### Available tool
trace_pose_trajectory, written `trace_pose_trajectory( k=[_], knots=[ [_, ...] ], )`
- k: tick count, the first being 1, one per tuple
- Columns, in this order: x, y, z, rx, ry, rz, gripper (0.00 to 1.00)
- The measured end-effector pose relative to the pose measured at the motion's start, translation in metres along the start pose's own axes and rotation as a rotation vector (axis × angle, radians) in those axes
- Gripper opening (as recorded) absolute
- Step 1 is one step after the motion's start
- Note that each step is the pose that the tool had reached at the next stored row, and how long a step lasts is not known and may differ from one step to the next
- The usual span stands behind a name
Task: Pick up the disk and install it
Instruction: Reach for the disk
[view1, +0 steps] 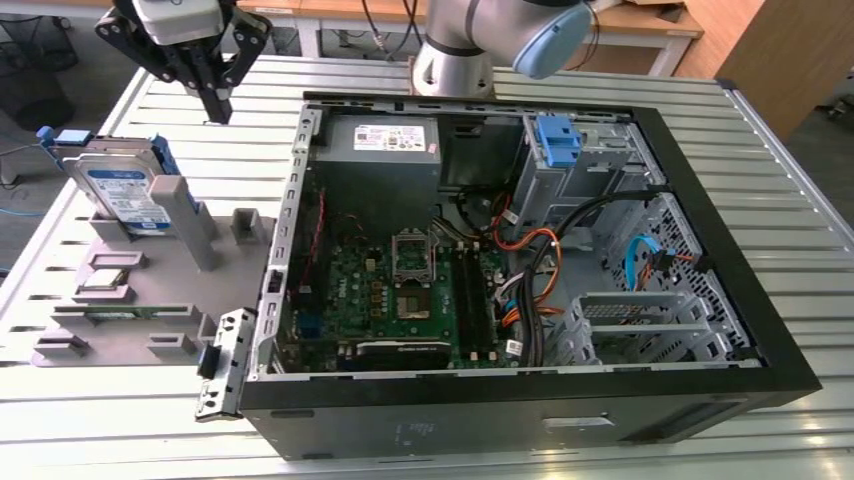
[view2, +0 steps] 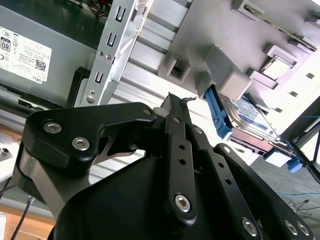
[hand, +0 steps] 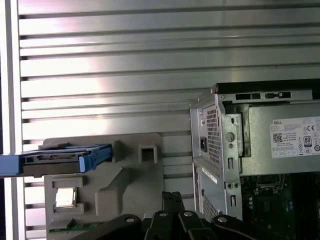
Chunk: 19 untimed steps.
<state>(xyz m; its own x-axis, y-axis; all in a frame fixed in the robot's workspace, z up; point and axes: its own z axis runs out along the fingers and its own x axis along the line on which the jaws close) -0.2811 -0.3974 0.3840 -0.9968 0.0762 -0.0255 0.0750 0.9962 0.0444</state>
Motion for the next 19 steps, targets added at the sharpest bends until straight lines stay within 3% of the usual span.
trace_pose_trajectory(
  k=[7,19],
  knots=[
    [0.0060,-0.0005,0.0001,0.0000,0.0000,0.000,0.10],
    [0.0075,0.0014,0.0003,0.0000,0.0000,0.000,0.10]
  ],
)
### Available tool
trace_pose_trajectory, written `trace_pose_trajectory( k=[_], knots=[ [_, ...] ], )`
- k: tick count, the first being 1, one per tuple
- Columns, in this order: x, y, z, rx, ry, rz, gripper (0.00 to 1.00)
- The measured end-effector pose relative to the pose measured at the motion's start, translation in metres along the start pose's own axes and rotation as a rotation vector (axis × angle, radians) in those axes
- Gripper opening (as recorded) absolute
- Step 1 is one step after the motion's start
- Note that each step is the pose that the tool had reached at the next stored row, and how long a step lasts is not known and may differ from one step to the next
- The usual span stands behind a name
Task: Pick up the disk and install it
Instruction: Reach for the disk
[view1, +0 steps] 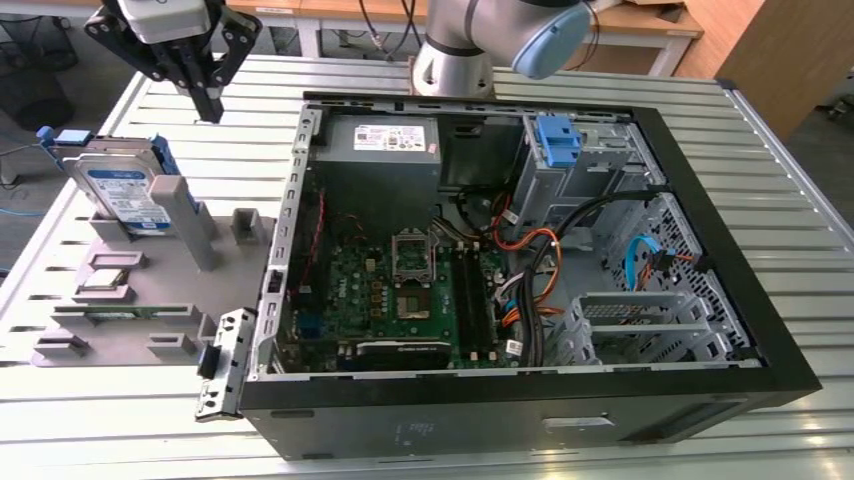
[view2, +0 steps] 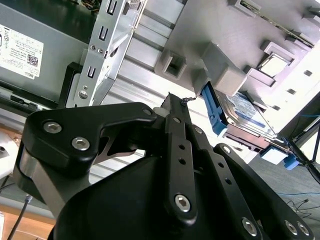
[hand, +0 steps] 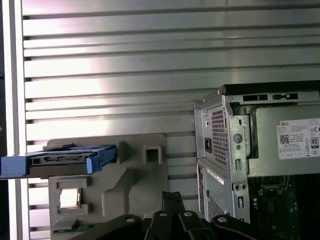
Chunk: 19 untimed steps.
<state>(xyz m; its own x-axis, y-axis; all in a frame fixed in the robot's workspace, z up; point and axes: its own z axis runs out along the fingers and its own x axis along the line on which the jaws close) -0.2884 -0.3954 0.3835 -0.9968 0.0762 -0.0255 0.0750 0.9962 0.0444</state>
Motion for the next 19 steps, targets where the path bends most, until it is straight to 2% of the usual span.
trace_pose_trajectory(
  k=[11,19],
  knots=[
    [0.0083,-0.0004,0.0008,-0.0001,-0.0001,0.000,0.10],
    [0.0092,-0.0004,0.0008,0.0000,0.0000,0.000,0.10]
  ],
)
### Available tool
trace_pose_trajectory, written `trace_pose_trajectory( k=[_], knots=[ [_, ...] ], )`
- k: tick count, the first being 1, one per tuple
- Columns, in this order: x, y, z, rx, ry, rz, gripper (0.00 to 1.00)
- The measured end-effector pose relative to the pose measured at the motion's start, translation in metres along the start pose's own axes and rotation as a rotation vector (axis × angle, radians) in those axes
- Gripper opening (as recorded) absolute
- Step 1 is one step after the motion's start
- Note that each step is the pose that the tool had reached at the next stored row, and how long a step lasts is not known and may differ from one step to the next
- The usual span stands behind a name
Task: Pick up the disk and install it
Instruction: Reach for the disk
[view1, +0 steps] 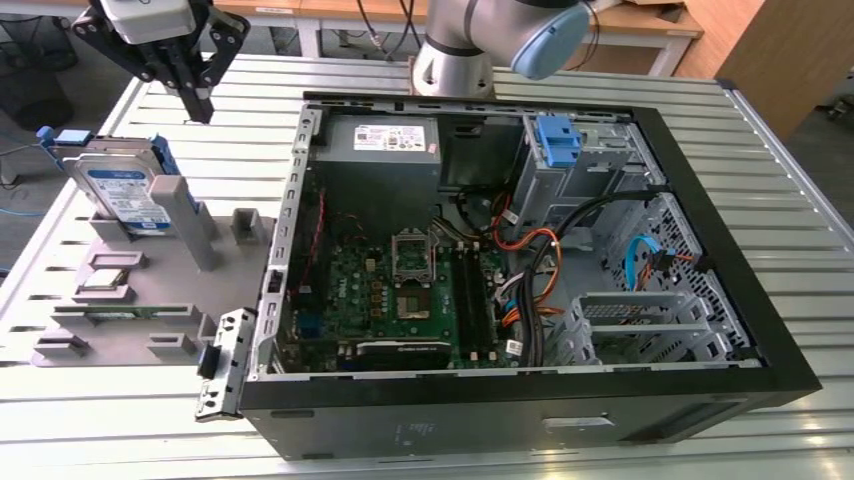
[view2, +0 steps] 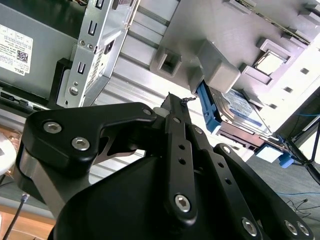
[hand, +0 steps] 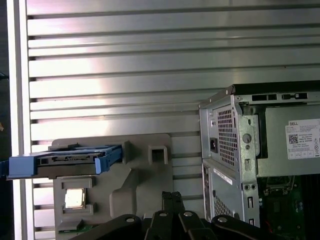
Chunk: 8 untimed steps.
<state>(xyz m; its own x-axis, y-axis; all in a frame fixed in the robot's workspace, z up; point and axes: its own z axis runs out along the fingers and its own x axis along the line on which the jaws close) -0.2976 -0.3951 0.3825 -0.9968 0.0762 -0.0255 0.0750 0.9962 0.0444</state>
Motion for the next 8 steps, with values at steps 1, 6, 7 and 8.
trace_pose_trajectory(
  k=[1,6,7,8],
  knots=[
    [0.0000,0.0000,0.0000,0.0000,0.0000,0.000,0.10],
    [0.0021,-0.0002,0.0002,0.0000,0.0001,0.000,0.10],
    [0.0029,-0.0002,0.0002,-0.0001,0.0000,0.000,0.10],
    [0.0039,-0.0003,0.0002,0.0000,0.0000,0.000,0.10]
  ],
)
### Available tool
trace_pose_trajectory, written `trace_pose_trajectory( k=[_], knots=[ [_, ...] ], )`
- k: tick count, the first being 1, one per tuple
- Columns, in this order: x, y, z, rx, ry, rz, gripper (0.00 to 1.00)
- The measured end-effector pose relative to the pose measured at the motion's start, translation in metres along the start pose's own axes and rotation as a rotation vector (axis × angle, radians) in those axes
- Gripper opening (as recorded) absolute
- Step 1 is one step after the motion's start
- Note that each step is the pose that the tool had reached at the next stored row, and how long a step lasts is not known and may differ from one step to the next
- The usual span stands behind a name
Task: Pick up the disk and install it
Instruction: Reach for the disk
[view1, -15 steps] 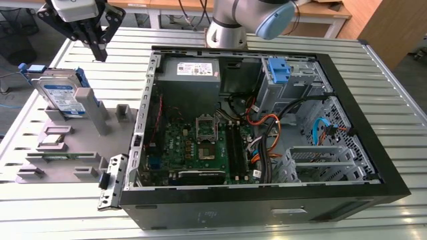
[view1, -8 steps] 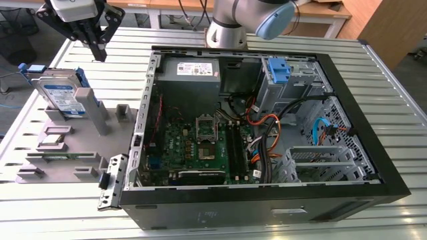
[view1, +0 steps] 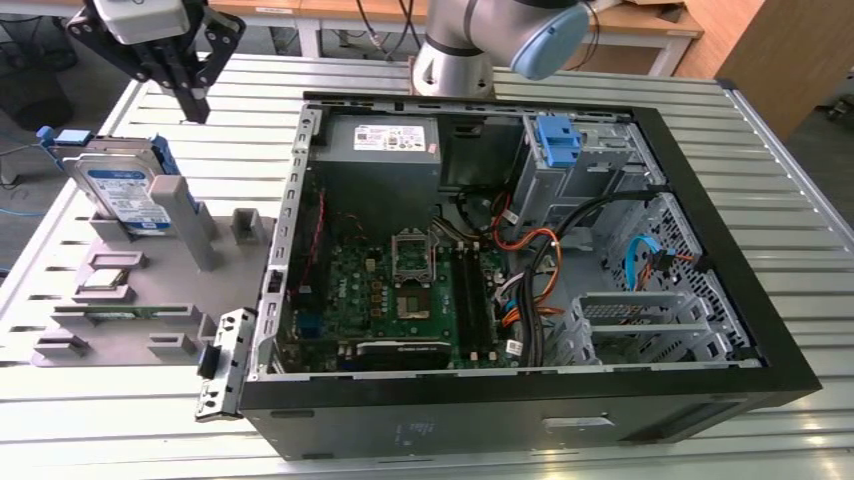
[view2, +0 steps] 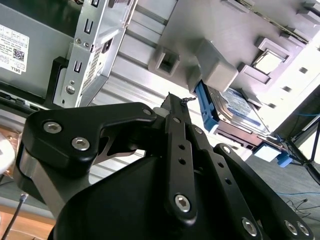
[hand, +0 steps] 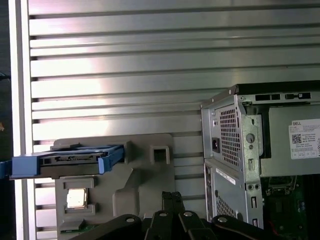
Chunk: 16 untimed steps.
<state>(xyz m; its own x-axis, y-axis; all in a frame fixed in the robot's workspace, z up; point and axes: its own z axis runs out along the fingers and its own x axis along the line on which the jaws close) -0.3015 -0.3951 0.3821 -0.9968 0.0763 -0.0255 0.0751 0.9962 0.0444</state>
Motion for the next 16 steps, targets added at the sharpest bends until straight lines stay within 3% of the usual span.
trace_pose_trajectory(
  k=[6,16],
  knots=[
    [0.0073,-0.0006,0.0001,-0.0001,0.0000,0.000,0.10],
    [0.0104,-0.0008,0.0001,0.0000,0.0000,0.000,0.10]
  ],
)
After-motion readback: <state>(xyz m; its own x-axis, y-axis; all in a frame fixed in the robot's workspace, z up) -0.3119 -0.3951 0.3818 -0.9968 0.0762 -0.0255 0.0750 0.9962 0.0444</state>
